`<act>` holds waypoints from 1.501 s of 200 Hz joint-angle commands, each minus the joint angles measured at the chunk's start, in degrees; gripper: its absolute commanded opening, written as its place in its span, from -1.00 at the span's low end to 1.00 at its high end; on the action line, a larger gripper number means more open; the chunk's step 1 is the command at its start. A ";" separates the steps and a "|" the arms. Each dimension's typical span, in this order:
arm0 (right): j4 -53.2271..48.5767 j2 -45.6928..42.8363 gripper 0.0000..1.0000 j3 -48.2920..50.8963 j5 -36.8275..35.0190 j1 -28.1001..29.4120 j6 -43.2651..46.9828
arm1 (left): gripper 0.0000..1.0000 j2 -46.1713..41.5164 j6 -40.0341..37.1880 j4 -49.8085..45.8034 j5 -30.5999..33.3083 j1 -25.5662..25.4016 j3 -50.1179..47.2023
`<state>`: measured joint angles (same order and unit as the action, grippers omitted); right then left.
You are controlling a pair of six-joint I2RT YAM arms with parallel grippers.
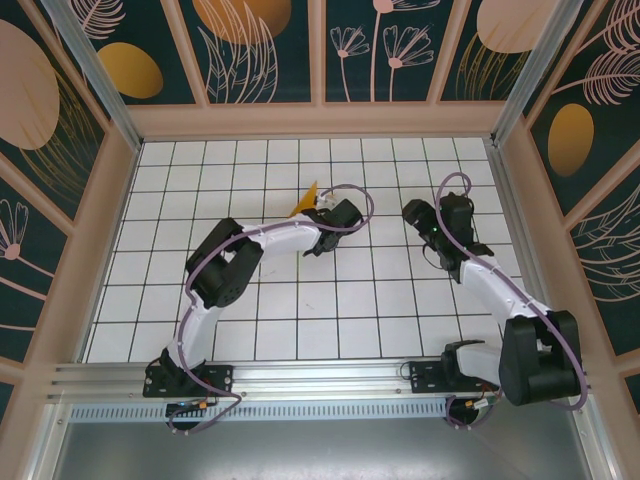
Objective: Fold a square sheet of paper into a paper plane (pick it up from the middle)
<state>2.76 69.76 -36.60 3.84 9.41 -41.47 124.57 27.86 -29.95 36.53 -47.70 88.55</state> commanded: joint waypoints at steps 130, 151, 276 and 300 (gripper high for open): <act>-1.70 14.70 0.54 -14.24 0.03 19.13 5.33 | 0.22 -32.18 8.65 25.58 -37.92 14.94 -27.03; -2.80 20.92 0.51 -19.16 0.19 23.50 5.53 | 0.42 -34.39 12.66 28.25 -36.48 17.76 -32.31; -12.07 47.95 0.28 -38.11 8.54 28.68 13.76 | 0.97 -41.32 19.30 37.38 -39.23 26.70 -48.65; -15.41 47.47 0.27 -36.49 9.14 28.48 21.07 | 0.97 -40.30 18.15 38.79 -42.80 26.70 -48.41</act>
<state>-6.28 116.31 -73.80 10.72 37.87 -28.75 83.68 46.65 5.28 -1.76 -21.30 40.53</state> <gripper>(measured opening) 0.637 0.985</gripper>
